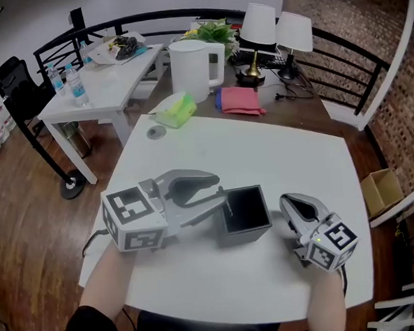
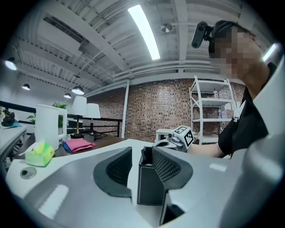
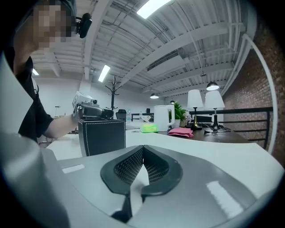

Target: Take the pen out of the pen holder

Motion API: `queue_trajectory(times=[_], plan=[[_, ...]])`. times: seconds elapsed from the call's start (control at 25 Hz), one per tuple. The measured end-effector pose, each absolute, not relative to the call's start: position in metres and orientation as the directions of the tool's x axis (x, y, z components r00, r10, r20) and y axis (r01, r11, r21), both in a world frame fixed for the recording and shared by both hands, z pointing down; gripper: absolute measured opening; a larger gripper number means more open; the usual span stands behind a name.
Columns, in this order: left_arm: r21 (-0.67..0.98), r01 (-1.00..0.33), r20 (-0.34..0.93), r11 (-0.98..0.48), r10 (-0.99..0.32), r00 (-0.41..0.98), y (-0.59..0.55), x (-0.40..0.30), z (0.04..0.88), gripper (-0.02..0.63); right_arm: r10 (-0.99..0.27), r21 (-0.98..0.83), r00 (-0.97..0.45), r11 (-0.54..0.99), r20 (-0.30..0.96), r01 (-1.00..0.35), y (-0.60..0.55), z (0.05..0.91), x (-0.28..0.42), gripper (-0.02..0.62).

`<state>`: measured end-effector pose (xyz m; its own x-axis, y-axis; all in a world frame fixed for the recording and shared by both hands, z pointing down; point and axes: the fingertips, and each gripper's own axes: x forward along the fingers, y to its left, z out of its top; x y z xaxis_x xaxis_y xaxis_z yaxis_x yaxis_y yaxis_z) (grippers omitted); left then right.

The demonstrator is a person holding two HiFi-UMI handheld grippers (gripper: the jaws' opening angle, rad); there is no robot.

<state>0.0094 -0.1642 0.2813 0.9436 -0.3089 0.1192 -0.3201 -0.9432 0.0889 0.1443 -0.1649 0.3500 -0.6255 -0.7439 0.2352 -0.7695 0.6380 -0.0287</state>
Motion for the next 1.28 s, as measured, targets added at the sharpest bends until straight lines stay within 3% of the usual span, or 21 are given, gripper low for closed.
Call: queue_trajectory(times=[0.32,0.48,0.56,0.72,1.08,1.28], plan=[[0.075,-0.291,0.139,-0.954,-0.279,0.950,-0.159,0.022,0.275,0.126,-0.748,-0.098,-0.620,0.617,0.235,-0.781,-0.172,0.353,0.153,0.014],[0.092,-0.319,0.141,-0.943,-0.305,0.942,-0.162,0.018,0.275,0.040,-0.747,-0.100,-0.620,0.617,0.238,-0.781,-0.171,0.353,0.152,0.014],[0.109,-0.331,0.125,-0.937,-0.318,0.940,-0.165,0.016,0.274,0.034,-0.750,-0.101,-0.619,0.614,0.235,-0.783,-0.171,0.353,0.153,0.014],[0.105,-0.339,0.042,-0.935,-0.336,0.941,-0.165,0.013,0.256,0.029,-0.750,-0.103,-0.619,0.614,0.233,-0.782,-0.171,0.354,0.152,0.014],[0.058,-0.425,-0.286,-0.903,-0.423,0.860,-0.162,-0.041,0.163,0.029,-0.745,-0.105,-0.623,0.618,0.239,-0.779,-0.169,0.353,0.152,0.014],[0.025,-0.553,-0.267,-0.833,-0.539,0.799,-0.177,-0.064,0.159,0.029,-0.746,-0.109,-0.622,0.616,0.239,-0.780,-0.169,0.353,0.154,0.014]])
